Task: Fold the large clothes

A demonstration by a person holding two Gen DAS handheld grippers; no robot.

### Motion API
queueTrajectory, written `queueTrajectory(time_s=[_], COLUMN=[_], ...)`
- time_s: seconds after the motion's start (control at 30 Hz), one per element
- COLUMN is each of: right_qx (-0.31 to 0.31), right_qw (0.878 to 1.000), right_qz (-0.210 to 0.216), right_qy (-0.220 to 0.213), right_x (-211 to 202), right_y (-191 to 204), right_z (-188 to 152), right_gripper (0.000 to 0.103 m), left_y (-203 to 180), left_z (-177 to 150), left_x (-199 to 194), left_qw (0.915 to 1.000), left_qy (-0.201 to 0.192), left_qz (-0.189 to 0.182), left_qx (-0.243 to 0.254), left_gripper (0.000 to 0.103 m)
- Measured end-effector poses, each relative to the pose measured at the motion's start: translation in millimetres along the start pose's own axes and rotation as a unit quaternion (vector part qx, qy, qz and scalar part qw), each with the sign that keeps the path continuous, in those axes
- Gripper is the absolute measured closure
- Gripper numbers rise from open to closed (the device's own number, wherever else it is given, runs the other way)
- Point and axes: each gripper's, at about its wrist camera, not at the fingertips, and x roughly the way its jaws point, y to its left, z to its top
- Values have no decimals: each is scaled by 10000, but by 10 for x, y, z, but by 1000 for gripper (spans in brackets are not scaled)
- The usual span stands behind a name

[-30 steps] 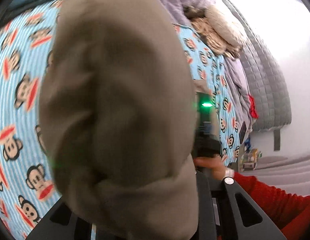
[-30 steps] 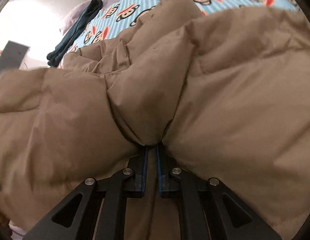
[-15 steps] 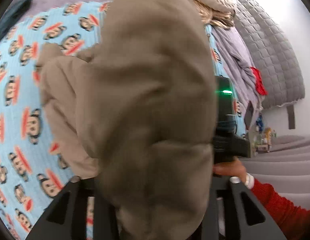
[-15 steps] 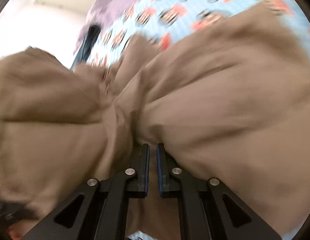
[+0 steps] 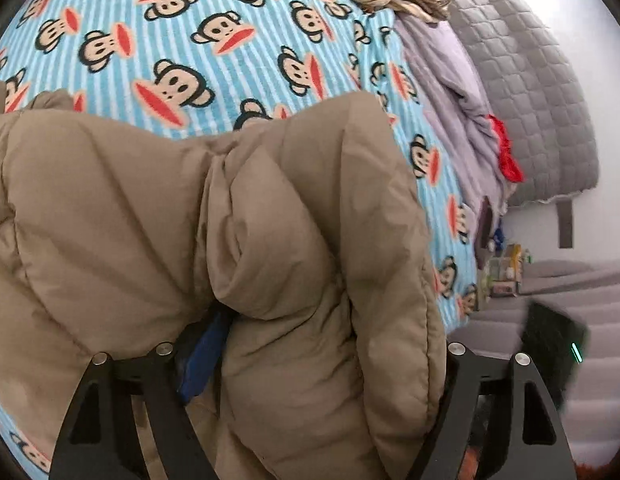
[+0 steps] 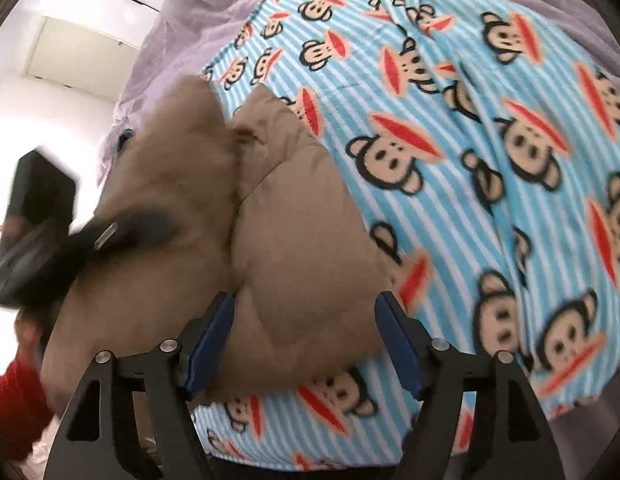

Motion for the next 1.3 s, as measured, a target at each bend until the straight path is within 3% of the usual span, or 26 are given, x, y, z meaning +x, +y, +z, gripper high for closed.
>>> queueTrajectory(time_s=[0.07,0.1,0.3,0.4,0.47,0.5,0.53,0.67,0.77,0.8,0.9,1.17,1.3], right_qx=[-234,-356,-979,-1227,-1066,-891,-650,-83,92,97,179,843,1075], right_qw=[9994,9987,9892,9885,9931,9950,9972,9997,9999,9999,9998,9962,9940], right_qz=[229,340,1085,883,484,443,318,28,-28,-43,-74,-239,13], right_qy=[-104,-128,81,55,-10,-69,-178,-242,-71,-45,-1,-24,175], right_x=[-185,-250,-243,-92,6,20,18,19,63,87,174,475,562], right_y=[49,94,606,815,820,766,693,391,238,223,151,-408,-616], right_z=[-152,-208,-327,-282,-214,-186,-156,-159,-234,-240,-267,-221,-123], right_gripper=[25,17,17,18,40,85,91,91,91,91,89,82,81], left_y=[-57,-67,-194,-264,-334,-359,-362,-128,240,338,517,198,156], left_z=[74,121,215,226,194,169,141,62,95,122,220,620,670], left_x=[82,115,225,124,-101,-253,-436,-891,-865,-811,-629,151,261], left_qw=[9999,9996,9966,9957,9949,9932,9892,9611,9369,9360,9453,9438,9419], left_qy=[49,91,330,303,-7,-259,-601,-1564,-1606,-1524,-1488,-1394,-1322], left_qz=[164,248,655,744,790,853,1019,2061,2964,3058,2852,2884,2971], left_qx=[24,72,367,454,626,752,869,968,925,847,532,819,843], left_gripper=[24,24,24,24,24,24,24,24,24,24,24,24,24])
